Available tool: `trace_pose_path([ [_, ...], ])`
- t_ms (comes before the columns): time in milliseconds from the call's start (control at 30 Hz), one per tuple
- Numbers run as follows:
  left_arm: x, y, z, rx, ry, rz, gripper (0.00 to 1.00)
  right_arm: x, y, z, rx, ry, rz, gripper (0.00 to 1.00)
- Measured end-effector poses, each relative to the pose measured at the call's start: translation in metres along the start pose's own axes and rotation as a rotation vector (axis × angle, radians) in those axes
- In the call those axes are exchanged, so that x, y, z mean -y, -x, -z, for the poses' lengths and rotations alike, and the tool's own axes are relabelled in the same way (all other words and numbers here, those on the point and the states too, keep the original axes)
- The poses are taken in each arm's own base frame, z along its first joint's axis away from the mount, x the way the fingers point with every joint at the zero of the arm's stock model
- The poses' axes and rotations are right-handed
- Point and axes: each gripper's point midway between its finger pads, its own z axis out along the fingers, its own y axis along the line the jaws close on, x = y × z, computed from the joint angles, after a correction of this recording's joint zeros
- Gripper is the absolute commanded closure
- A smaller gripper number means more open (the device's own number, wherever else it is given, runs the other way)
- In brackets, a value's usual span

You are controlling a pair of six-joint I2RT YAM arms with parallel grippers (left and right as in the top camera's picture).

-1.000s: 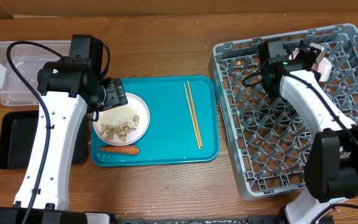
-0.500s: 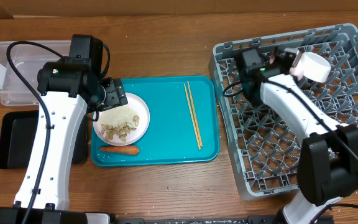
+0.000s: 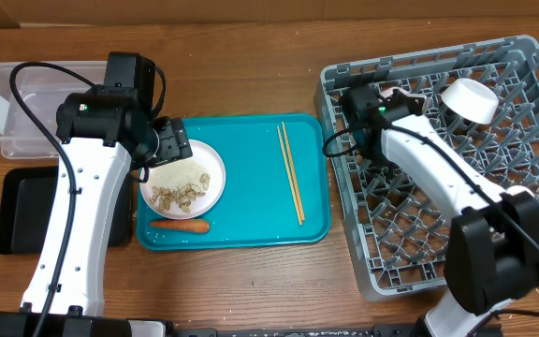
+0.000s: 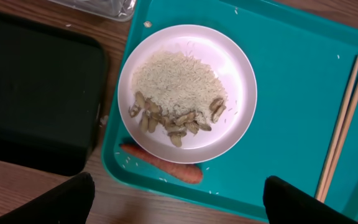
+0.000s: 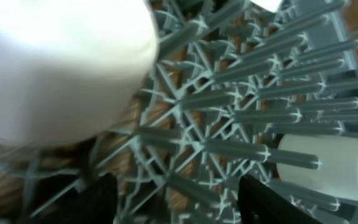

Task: Sort waste into correct bins and load items into the dishwasher
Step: 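Place the pink bowl in the rack's top area and release, then grasp one wooden chopstick on the tray with the right gripper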

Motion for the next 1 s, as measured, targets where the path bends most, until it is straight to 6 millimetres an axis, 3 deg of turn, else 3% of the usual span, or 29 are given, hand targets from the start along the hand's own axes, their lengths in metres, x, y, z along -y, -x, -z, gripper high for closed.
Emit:
trace_pose_path([
  [167, 0.0, 0.0, 0.0, 0.0, 0.0, 0.0, 0.11, -0.012, 0.019, 0.044, 0.016, 0.229, -0.006, 0.27],
  [267, 0.0, 0.0, 0.0, 0.0, 0.0, 0.0, 0.1, -0.029, 0.03, 0.091, 0.054, 0.499, 0.057, 0.27],
  [433, 0.0, 0.0, 0.0, 0.0, 0.0, 0.0, 0.1, -0.061, 0.009, 0.15, 0.028, 0.859, 0.241, 0.27],
  [600, 0.0, 0.0, 0.0, 0.0, 0.0, 0.0, 0.1, -0.095, -0.025, 0.16, -0.047, 0.96, 0.38, 0.3],
  [1000, 0.0, 0.0, 0.0, 0.0, 0.0, 0.0, 0.09, -0.191, -0.108, 0.15, -0.183, 0.987, 0.658, 0.3],
])
